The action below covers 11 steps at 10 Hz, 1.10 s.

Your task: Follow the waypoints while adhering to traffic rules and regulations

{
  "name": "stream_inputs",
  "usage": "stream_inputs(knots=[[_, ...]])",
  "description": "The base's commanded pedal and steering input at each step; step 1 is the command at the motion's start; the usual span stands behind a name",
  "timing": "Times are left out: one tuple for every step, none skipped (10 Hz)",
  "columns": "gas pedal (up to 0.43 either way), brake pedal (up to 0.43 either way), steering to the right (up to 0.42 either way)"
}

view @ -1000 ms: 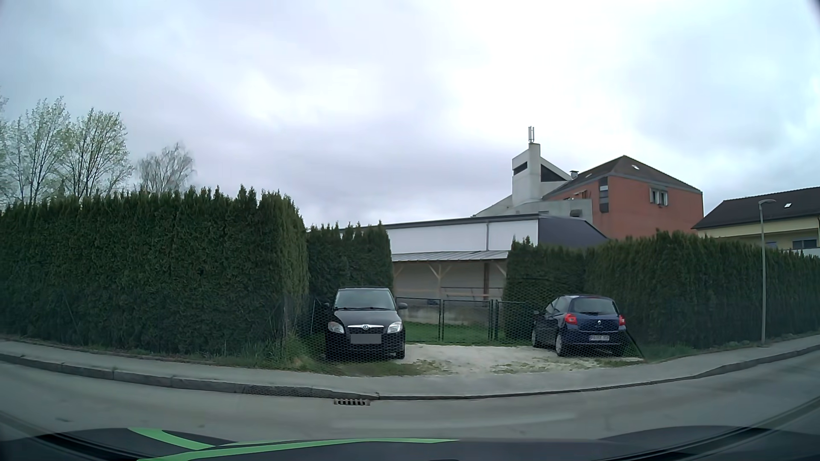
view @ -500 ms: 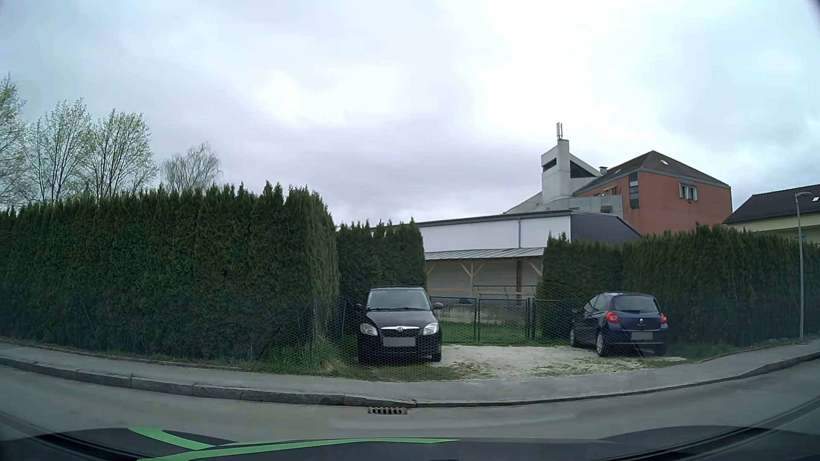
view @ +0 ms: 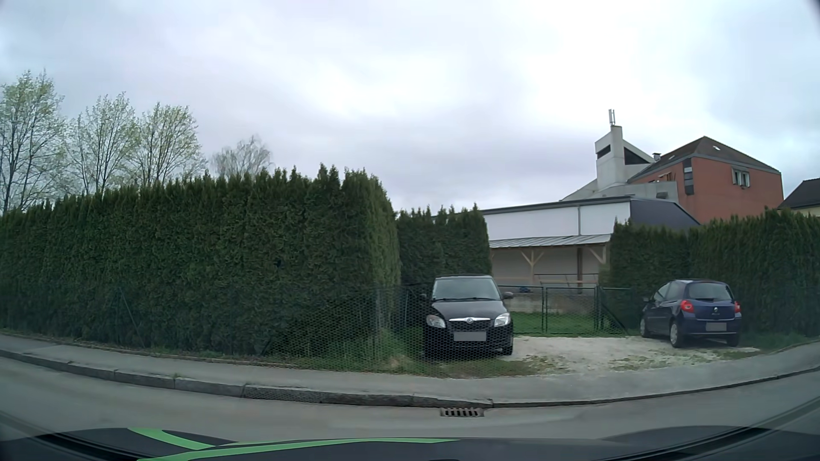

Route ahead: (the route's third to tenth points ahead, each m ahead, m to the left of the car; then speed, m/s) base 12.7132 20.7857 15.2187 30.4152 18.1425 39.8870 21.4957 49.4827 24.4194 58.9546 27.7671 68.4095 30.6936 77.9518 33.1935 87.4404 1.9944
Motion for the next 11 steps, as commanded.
stream_inputs(knots=[[0.35,0.0,-0.715],[0.339,0.0,-0.724],[0.339,0.0,-0.726],[0.339,0.0,-0.726],[0.339,0.0,-0.726],[0.331,0.0,-0.726],[0.311,0.0,-0.725],[0.311,0.0,-0.717],[0.287,0.0,-0.704],[0.268,0.0,-0.688],[0.248,0.0,-0.669]])
